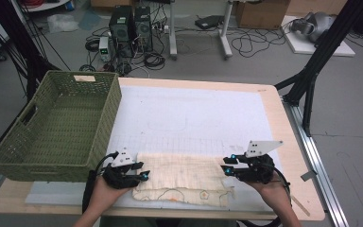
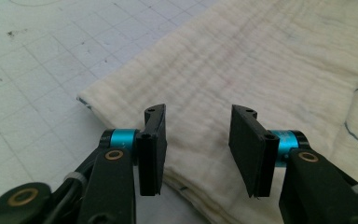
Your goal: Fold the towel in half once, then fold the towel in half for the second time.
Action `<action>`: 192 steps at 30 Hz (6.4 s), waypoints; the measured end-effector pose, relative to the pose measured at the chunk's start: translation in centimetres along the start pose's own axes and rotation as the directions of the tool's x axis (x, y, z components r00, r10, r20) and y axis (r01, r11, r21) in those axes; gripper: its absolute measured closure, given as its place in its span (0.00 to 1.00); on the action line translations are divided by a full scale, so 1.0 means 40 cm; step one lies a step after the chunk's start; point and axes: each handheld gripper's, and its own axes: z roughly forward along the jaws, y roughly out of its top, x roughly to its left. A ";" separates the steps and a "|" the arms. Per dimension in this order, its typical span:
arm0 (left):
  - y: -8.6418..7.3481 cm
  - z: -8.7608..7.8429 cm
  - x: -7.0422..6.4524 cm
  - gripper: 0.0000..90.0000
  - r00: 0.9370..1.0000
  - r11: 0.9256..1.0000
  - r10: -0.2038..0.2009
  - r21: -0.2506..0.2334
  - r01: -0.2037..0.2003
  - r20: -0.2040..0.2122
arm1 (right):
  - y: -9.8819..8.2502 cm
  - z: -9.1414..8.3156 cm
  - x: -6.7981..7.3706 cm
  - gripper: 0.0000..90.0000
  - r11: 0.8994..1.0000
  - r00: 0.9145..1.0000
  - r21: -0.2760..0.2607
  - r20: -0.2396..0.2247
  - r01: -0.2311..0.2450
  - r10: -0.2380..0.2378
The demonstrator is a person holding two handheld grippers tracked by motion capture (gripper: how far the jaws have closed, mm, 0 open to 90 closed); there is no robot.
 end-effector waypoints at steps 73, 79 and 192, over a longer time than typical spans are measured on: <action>-0.042 -0.095 -0.033 0.89 0.993 0.999 0.034 -0.038 -0.030 0.115 | -0.072 0.061 0.089 0.91 0.992 0.992 0.129 -0.130 0.013 0.004; -0.004 -0.084 0.000 0.80 0.998 0.995 0.011 -0.099 -0.006 0.054 | -0.032 0.026 0.050 0.78 0.999 0.999 0.037 -0.049 -0.018 0.020; 0.139 0.130 0.141 0.96 0.978 0.983 -0.130 -0.148 0.106 -0.162 | -0.020 0.061 -0.229 0.95 0.973 0.968 -0.005 0.095 -0.233 0.232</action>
